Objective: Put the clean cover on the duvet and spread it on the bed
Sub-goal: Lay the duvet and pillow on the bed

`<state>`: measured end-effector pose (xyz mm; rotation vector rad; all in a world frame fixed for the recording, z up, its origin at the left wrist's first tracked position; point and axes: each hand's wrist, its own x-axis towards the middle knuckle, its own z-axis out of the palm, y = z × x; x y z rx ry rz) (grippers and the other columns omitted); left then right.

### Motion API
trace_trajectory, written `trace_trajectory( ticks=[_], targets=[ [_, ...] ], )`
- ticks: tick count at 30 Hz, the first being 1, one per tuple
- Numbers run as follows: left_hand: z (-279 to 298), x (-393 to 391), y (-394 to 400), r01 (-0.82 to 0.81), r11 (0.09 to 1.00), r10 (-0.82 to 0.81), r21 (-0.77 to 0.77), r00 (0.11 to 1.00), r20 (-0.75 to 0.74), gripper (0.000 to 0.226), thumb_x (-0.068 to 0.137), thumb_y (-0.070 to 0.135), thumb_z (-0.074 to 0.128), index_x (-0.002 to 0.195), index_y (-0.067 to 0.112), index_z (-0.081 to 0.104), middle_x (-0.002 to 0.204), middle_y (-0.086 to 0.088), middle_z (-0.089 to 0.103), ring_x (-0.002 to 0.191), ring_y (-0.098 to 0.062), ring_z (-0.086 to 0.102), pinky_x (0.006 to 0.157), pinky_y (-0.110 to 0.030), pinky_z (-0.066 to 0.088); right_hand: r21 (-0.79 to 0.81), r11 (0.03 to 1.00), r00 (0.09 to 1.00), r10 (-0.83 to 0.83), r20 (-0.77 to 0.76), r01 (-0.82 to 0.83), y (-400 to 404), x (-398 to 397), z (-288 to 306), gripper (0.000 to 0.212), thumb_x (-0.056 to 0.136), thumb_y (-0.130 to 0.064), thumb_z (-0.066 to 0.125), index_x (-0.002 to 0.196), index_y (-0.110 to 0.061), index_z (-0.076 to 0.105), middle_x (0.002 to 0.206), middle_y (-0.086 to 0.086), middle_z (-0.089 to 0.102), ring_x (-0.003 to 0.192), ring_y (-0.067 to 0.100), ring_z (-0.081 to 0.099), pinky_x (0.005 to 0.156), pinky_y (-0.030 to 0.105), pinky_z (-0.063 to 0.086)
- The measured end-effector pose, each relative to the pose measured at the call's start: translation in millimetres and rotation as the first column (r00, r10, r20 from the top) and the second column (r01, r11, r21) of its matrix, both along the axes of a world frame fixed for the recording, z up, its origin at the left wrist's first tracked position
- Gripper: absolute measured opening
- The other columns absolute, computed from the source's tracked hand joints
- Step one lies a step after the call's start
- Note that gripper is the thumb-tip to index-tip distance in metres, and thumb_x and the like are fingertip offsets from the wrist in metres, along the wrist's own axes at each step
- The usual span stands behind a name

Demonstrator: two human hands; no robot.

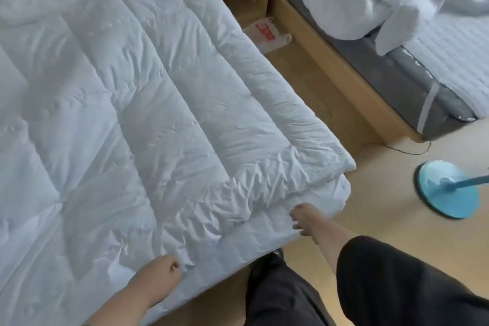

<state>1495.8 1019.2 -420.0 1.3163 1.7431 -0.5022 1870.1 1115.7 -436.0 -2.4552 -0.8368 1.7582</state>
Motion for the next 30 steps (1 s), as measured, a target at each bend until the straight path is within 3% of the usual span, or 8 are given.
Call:
trace_trajectory(
  ticks=[6,9,14,16,18,20,22,30],
  targets=[
    [-36,93,85,0.088,0.996,-0.088,0.009,0.995,-0.046,0.058,0.093,0.034,0.057,0.147,0.024,0.038,0.150,-0.001,0.035,0.132,-0.024,0.044,0.104,-0.038,0.043,-0.091,0.991,0.994,-0.095,0.053,0.099,98,48,-53,0.070,0.097,-0.036,0.066,0.153,-0.006,0.038,0.144,0.017,0.052,0.128,0.038,0.052,0.099,0.046,0.046],
    [-70,102,102,0.118,0.993,-0.115,0.014,0.987,-0.115,0.077,0.087,0.044,0.064,0.151,0.025,0.027,0.155,-0.004,0.028,0.138,-0.028,0.037,0.107,-0.040,0.041,-0.103,0.962,0.967,-0.253,0.022,0.254,117,57,-77,0.078,0.086,-0.049,0.077,0.146,-0.009,0.048,0.137,0.012,0.058,0.118,0.032,0.058,0.086,0.040,0.050],
    [-138,108,98,0.290,0.937,-0.333,-0.195,0.910,-0.245,0.136,0.073,0.063,0.073,0.153,0.021,-0.029,0.162,-0.011,-0.023,0.152,-0.039,-0.002,0.121,-0.051,0.015,-0.052,0.767,0.759,-0.641,-0.109,0.640,173,52,-117,0.070,0.065,-0.057,0.087,0.119,-0.023,0.061,0.120,-0.005,0.059,0.106,0.024,0.060,0.096,0.039,0.048],
    [-156,117,89,0.339,0.930,-0.368,-0.141,0.863,-0.348,0.129,0.077,0.062,0.069,0.155,0.014,-0.022,0.160,-0.020,-0.009,0.146,-0.044,0.010,0.120,-0.051,0.019,-0.044,0.735,0.729,-0.677,-0.095,0.677,185,49,-128,0.055,0.068,-0.045,0.089,0.112,-0.022,0.066,0.110,-0.004,0.067,0.093,0.022,0.066,0.082,0.034,0.056],
    [-168,123,83,0.343,0.939,-0.299,0.038,0.863,-0.407,0.094,0.085,0.043,0.066,0.156,0.009,0.015,0.148,-0.020,0.027,0.129,-0.041,0.034,0.110,-0.050,0.033,0.013,0.771,0.770,-0.635,-0.061,0.637,187,51,-133,0.019,0.082,-0.028,0.077,0.098,-0.024,0.067,0.089,-0.003,0.065,0.076,0.017,0.063,0.062,0.026,0.051],
    [-171,123,84,0.241,0.955,-0.167,0.174,0.920,-0.356,0.050,0.087,0.021,0.060,0.134,0.008,0.048,0.125,-0.017,0.050,0.113,-0.039,0.048,0.096,-0.047,0.042,0.119,0.834,0.842,-0.539,-0.032,0.538,183,54,-133,0.005,0.088,-0.017,0.068,0.089,-0.020,0.065,0.075,-0.004,0.057,0.065,0.013,0.059,0.052,0.020,0.047],
    [-158,121,93,0.070,0.978,-0.030,0.197,0.980,-0.197,0.024,0.087,0.010,0.055,0.110,0.009,0.057,0.109,-0.014,0.058,0.102,-0.037,0.056,0.084,-0.043,0.046,0.238,0.875,0.902,-0.431,-0.009,0.421,176,61,-122,0.011,0.084,-0.008,0.069,0.085,-0.018,0.063,0.066,-0.003,0.051,0.054,0.009,0.053,0.040,0.014,0.038],
    [-16,234,107,0.159,0.985,-0.133,-0.065,0.946,0.295,0.028,0.084,0.016,0.049,0.108,0.028,0.056,0.111,0.001,0.061,0.102,-0.024,0.059,0.088,-0.036,0.051,0.533,0.546,0.733,-0.638,-0.236,0.647,155,198,6,0.025,0.068,-0.006,0.077,0.088,-0.018,0.069,0.068,-0.016,0.073,0.059,0.009,0.070,0.045,0.021,0.050]
  ],
)
